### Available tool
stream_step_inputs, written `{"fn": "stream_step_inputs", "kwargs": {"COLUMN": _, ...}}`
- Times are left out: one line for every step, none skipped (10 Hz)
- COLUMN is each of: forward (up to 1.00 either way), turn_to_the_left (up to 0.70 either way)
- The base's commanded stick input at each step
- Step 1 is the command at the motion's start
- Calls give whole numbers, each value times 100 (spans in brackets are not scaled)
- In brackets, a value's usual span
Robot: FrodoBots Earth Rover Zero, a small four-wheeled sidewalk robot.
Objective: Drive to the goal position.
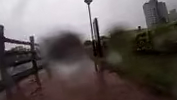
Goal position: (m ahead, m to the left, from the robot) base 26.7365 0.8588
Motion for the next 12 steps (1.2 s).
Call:
{"fn": "stream_step_inputs", "kwargs": {"forward": 100, "turn_to_the_left": 39}}
{"fn": "stream_step_inputs", "kwargs": {"forward": 100, "turn_to_the_left": 14}}
{"fn": "stream_step_inputs", "kwargs": {"forward": 100, "turn_to_the_left": 0}}
{"fn": "stream_step_inputs", "kwargs": {"forward": 56, "turn_to_the_left": 0}}
{"fn": "stream_step_inputs", "kwargs": {"forward": 0, "turn_to_the_left": 0}}
{"fn": "stream_step_inputs", "kwargs": {"forward": -23, "turn_to_the_left": 0}}
{"fn": "stream_step_inputs", "kwargs": {"forward": -76, "turn_to_the_left": 0}}
{"fn": "stream_step_inputs", "kwargs": {"forward": -100, "turn_to_the_left": 0}}
{"fn": "stream_step_inputs", "kwargs": {"forward": -78, "turn_to_the_left": 0}}
{"fn": "stream_step_inputs", "kwargs": {"forward": 0, "turn_to_the_left": 0}}
{"fn": "stream_step_inputs", "kwargs": {"forward": 0, "turn_to_the_left": 0}}
{"fn": "stream_step_inputs", "kwargs": {"forward": 0, "turn_to_the_left": 0}}
